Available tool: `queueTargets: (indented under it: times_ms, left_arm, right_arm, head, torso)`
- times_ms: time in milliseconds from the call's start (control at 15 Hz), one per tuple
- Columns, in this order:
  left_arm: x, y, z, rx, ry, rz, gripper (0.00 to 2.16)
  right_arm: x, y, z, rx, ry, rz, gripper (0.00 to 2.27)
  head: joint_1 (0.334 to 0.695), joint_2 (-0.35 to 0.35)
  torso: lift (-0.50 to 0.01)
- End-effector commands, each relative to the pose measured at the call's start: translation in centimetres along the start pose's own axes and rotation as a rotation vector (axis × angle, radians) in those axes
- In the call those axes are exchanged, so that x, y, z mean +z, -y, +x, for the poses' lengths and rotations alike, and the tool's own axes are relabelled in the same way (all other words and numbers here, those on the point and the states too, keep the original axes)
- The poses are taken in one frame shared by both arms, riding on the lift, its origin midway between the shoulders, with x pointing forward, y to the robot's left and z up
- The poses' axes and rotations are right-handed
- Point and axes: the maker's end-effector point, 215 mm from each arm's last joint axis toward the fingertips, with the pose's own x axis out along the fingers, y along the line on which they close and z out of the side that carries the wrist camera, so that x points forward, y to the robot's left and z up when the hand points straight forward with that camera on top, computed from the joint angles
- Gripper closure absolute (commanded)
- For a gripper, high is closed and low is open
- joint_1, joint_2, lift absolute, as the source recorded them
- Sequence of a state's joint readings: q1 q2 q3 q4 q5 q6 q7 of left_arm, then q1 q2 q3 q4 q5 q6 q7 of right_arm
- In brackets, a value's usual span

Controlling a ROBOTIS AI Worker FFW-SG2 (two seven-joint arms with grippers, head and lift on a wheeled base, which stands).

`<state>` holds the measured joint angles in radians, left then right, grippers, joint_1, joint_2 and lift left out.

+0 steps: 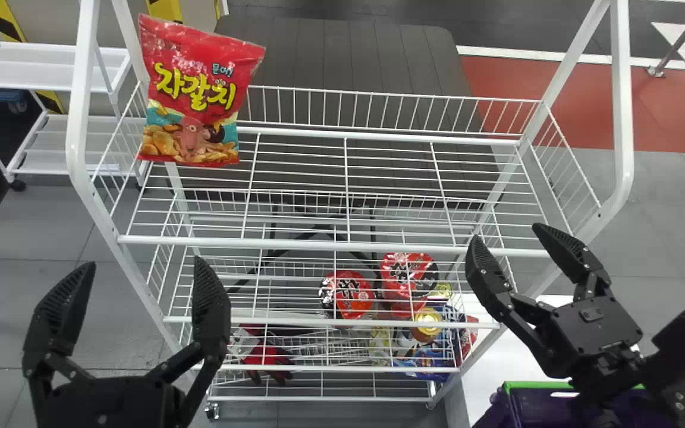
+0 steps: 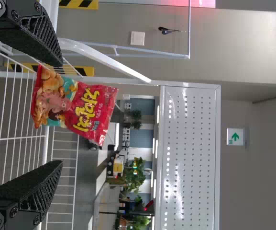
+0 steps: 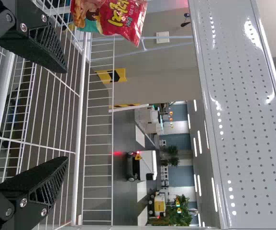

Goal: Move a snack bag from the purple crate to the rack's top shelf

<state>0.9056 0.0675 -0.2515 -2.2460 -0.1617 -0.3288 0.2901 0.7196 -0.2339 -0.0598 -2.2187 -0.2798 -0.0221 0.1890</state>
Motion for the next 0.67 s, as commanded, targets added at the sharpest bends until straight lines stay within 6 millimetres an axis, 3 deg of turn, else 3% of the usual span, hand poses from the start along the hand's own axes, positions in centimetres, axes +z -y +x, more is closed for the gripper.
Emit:
queueTargets:
  times_ms: [0,600]
  left_arm:
    - [0.00,0.00,0.09,0.000,0.001,-0.002,0.09]
    - [0.15,0.35,0.33,-0.022,0.008,-0.010,0.09]
  right_arm:
    - [-0.27,0.02,-0.06,0.000,-0.006,-0.004,0.19]
    - [0.00,-0.03,0.07,0.003,0.001,-0.008,0.19]
  head:
    - [0.695,-0.091]
    - [0.695,-0.096]
  torso:
    - [-0.047]
    - [-0.083]
